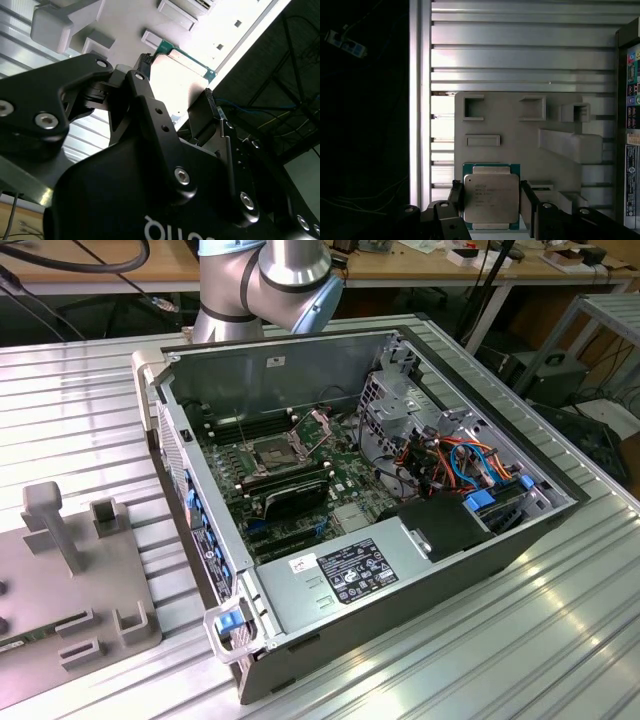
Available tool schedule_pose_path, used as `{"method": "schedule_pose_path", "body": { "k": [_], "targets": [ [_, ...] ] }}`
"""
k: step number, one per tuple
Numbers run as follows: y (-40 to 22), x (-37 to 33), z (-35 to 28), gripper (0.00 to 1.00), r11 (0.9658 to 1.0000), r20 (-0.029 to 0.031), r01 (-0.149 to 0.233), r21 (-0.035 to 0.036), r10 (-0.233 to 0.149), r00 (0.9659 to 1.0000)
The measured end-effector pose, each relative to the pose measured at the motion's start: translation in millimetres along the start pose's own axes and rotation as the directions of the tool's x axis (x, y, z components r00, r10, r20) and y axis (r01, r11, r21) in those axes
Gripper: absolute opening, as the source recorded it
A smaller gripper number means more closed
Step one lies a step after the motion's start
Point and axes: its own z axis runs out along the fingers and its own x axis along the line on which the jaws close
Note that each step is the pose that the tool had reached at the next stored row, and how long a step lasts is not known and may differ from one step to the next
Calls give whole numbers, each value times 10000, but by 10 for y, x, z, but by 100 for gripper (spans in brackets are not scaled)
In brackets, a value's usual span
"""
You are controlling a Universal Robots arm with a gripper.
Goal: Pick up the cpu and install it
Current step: 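Pick up the cpu and move it towards the insertion slot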
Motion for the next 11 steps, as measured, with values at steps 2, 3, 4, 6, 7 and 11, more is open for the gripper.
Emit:
{"method": "schedule_pose_path", "body": {
  "k": [2, 3, 4, 6, 7, 11],
  "targets": [
    [0, 0, -10, 55, 10000, 1, 0, -1, 0, 10000],
    [0, -1, -17, 55, 10000, 1, 0, -1, 0, 10000],
    [1, -1, -33, 55, 10000, 2, 0, -1, 0, 10000],
    [1, -1, -44, 55, 10000, 2, 0, -1, 0, 10000],
    [1, -1, -50, 55, 10000, 2, 0, -2, 0, 10000],
    [1, -1, -63, 55, 10000, 3, 0, -2, 0, 10000]
  ]
}}
